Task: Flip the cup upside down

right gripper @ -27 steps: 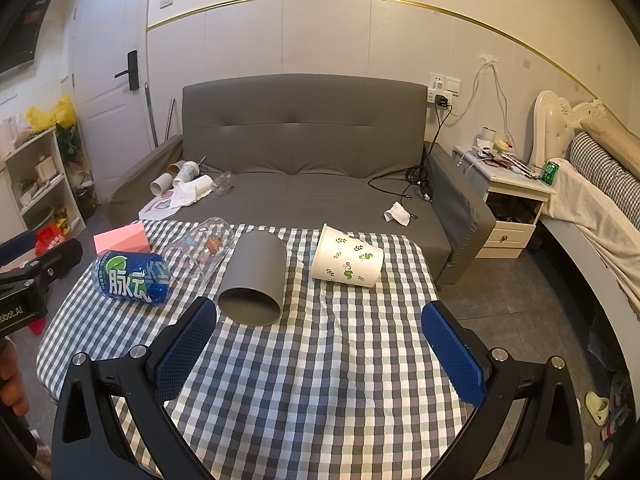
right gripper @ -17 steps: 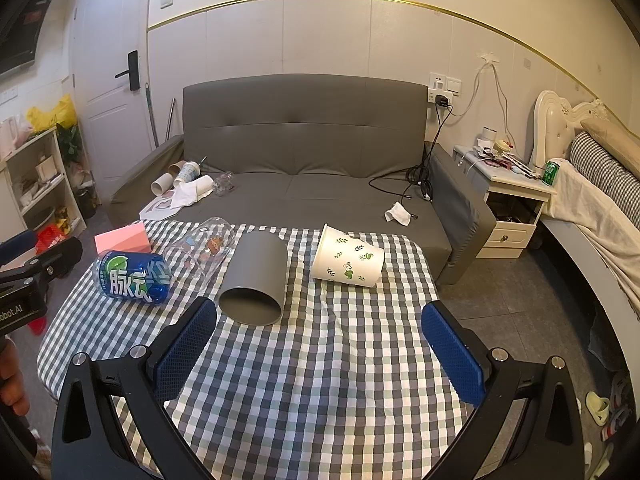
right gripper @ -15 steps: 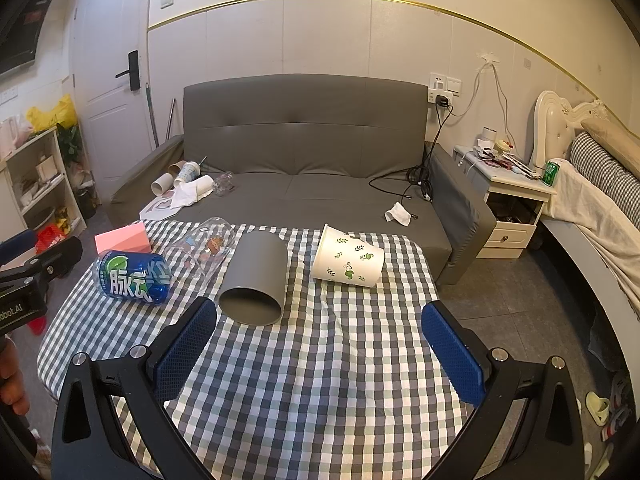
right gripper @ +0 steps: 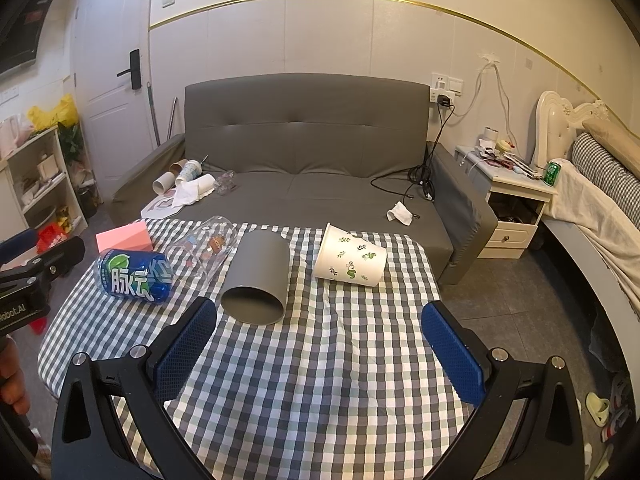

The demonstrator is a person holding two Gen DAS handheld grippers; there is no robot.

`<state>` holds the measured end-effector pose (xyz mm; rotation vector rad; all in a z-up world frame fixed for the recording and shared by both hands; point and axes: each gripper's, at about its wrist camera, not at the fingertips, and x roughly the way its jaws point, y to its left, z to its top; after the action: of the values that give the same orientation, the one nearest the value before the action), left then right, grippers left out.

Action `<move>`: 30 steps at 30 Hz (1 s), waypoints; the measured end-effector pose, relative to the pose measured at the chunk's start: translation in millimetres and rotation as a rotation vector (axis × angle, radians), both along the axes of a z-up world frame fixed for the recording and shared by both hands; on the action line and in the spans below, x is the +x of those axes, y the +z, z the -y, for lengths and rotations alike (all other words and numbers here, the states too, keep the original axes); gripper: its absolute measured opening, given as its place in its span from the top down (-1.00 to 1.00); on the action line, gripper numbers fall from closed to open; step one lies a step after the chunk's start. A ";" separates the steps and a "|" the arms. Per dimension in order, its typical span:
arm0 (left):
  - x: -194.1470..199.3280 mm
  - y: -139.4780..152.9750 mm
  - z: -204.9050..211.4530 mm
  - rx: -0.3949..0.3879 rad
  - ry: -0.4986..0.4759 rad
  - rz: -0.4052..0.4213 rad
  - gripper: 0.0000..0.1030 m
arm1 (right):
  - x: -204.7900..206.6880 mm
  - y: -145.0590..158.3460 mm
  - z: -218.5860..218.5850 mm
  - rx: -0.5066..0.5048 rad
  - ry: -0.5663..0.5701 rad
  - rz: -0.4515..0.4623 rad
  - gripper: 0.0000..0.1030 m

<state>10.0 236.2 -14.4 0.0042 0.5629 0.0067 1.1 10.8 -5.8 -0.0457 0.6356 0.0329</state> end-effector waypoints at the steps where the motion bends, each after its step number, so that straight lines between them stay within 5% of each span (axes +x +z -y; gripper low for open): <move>1: 0.0 -0.2 0.3 0.000 0.000 0.001 -1.00 | -0.1 -0.5 -1.0 0.000 0.000 0.000 -1.00; 19: 24.4 -10.5 -16.8 0.009 0.053 -0.043 -1.00 | 35.6 -32.6 -30.7 -0.022 0.056 -0.086 -1.00; 30: 55.8 -32.4 -13.8 0.021 0.061 -0.118 -1.00 | 86.3 -72.5 -33.6 0.055 0.045 -0.199 -1.00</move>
<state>65.8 250.0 -46.7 0.0082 0.6804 0.0719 87.5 44.3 -78.3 -0.0036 0.8325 0.0993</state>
